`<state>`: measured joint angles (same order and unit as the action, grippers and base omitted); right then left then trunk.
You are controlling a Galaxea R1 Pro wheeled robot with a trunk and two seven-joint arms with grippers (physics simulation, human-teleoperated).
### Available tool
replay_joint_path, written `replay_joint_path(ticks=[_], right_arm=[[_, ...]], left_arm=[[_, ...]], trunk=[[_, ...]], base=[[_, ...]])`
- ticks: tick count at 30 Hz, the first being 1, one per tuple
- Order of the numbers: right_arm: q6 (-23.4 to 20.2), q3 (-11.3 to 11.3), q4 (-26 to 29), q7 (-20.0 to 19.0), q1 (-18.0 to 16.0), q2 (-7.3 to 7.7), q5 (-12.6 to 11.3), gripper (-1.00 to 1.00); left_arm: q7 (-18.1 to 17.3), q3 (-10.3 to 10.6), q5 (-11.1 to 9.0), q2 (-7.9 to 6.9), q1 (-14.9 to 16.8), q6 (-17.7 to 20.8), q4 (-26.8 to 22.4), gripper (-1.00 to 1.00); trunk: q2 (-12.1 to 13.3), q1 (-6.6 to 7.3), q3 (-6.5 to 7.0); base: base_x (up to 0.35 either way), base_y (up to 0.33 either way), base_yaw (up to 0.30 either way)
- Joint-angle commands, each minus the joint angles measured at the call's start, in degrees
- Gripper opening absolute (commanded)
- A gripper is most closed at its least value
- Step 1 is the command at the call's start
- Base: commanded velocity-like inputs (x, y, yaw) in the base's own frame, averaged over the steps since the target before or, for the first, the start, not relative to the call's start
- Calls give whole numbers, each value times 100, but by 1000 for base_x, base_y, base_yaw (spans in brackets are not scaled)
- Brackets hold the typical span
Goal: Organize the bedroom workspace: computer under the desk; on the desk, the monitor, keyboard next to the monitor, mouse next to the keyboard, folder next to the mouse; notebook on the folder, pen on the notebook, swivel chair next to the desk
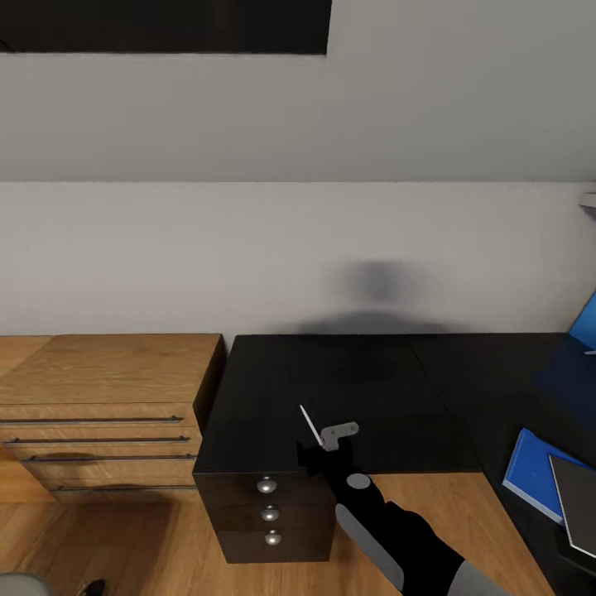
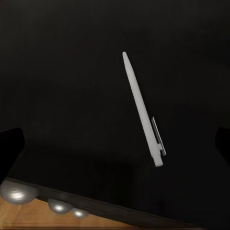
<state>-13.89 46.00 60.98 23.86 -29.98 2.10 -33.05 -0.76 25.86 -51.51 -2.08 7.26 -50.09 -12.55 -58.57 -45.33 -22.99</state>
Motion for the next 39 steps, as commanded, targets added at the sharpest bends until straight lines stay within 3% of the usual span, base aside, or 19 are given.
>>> replay_joint_path(ticks=[1, 22, 24, 32, 39], right_arm=[[-25, 23, 11, 48, -8, 7, -35, 100], [-61, 23, -4, 47, -8, 9, -15, 100], [-61, 25, -6, 40, -8, 9, 65, 100], [-181, 46, -7, 10, -8, 9, 783, 100], [-239, 65, -7, -29, -8, 16, 900, 100]], left_arm=[[-9, 45, -61, -3, 3, -18, -2, 100], [-29, 57, -44, -12, 3, -23, 152, 100], [-29, 58, -44, -12, 3, -25, 163, 100], [-31, 59, -36, -13, 3, -22, 173, 100], [-31, 60, -34, -12, 3, -25, 174, 100]], trunk=[[-4, 0, -7], [-4, 0, -7], [-4, 0, -7], [-4, 0, -7], [-4, 0, -7]], base=[[0, 0, 0], [0, -60, 0], [0, -8, 0], [63, -2, 0], [175, 0, 0]])
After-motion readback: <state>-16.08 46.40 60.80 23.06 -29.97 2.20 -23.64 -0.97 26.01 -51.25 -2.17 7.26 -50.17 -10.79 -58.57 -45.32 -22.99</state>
